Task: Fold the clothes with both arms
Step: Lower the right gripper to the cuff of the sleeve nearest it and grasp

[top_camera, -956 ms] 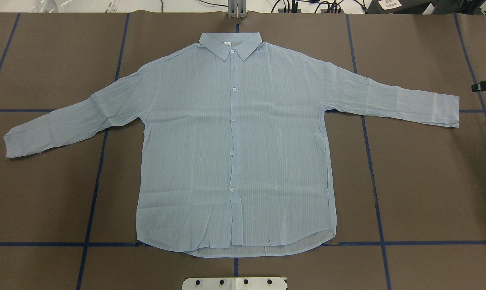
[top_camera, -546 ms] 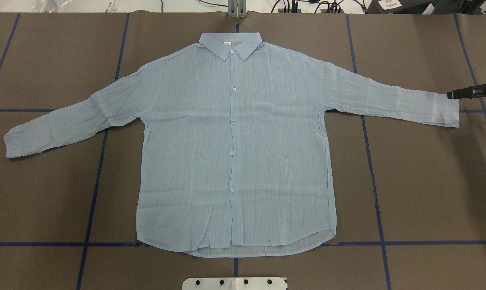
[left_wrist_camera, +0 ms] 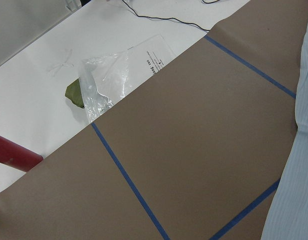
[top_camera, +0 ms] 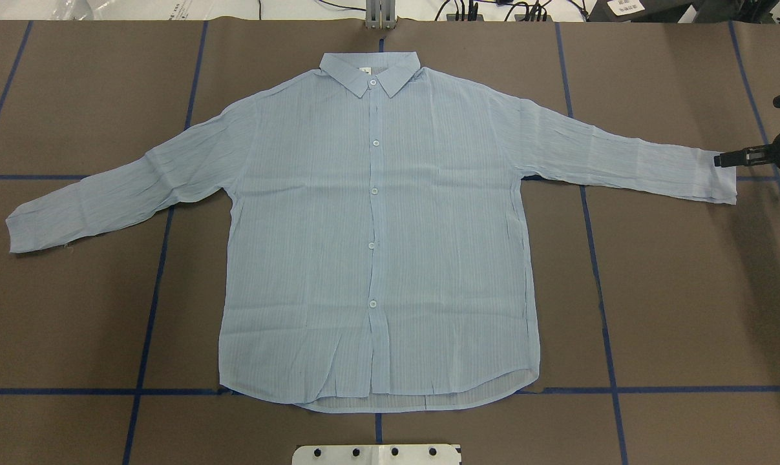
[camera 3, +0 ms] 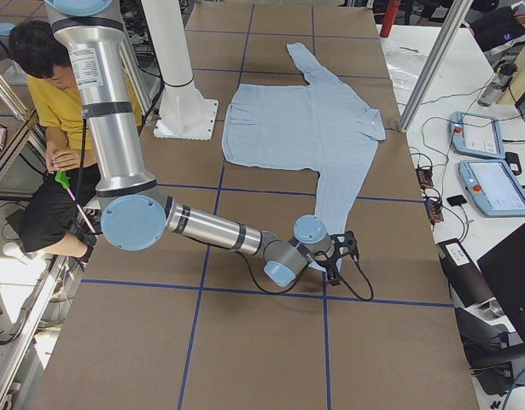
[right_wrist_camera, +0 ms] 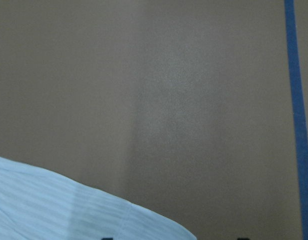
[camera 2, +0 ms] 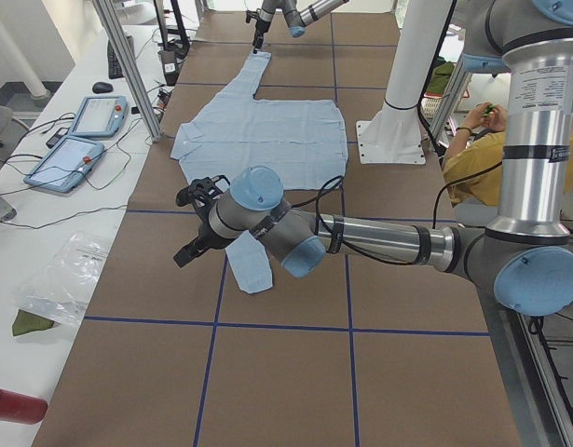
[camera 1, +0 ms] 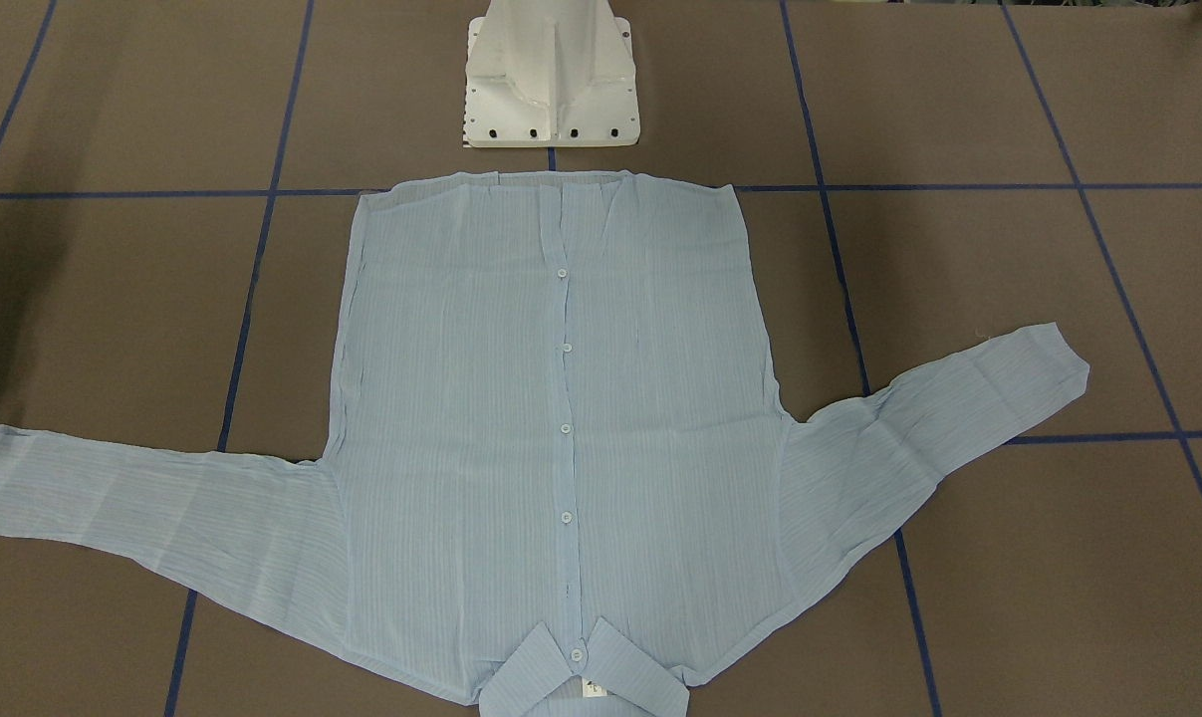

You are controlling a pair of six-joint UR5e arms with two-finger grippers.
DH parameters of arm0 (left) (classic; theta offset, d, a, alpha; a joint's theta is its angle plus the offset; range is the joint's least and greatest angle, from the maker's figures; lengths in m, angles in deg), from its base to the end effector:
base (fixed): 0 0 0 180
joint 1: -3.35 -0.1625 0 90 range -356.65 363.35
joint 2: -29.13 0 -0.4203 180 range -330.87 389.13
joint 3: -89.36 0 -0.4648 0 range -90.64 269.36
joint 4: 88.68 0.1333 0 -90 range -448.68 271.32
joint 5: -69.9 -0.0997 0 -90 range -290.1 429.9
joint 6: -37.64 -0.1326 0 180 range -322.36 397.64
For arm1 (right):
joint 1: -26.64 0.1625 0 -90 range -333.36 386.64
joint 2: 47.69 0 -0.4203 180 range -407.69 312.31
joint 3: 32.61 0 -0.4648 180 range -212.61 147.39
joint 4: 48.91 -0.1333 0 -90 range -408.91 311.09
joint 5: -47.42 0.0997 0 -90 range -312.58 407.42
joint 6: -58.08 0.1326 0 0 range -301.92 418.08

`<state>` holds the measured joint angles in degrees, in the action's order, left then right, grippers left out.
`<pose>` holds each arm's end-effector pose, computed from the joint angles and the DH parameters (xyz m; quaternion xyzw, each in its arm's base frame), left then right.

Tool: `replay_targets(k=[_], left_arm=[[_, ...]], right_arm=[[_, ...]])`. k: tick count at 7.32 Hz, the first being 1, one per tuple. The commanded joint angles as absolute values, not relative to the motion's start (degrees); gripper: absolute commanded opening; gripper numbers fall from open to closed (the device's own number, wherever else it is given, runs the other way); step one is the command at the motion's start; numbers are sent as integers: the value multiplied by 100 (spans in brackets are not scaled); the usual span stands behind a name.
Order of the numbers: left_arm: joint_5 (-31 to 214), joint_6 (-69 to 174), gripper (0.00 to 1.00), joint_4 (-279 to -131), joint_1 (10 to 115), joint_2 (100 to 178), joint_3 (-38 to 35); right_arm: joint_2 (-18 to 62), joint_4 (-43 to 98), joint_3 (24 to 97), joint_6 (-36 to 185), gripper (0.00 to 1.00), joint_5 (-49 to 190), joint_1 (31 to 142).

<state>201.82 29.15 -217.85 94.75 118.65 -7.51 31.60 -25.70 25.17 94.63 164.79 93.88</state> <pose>-0.0593 -0.5974 0.5290 0.3887 0.2974 0.1915 0.8508 -0.1903 -0.6406 0.7579 0.2170 -0.3748 0.0172 0.9012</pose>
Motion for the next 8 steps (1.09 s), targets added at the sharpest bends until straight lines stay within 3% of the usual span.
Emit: replay_targets(k=[1,2,3,4,8], left_arm=[[20182,2912,100,-21788,9475,11860,-758],[20182,2912,100,-21814,9475,11860,-758],[20182,2912,100,-21832,9475,11860,-750],[20182,2912,100,-21832,9475,11860,-758],[20182,2912,100,-21832,9475,11860,-750]], right_arm=[[3159,-2571,2505,9464,60,16457,9361],[3159,-2571,2505,9473,45,16457,9361],[3159,-2571,2514,9473,17,16457,9352],[3150,-2571,2522,9481,0,16457,9352],[3176,-2265,3346,10077,0,16510,9387]])
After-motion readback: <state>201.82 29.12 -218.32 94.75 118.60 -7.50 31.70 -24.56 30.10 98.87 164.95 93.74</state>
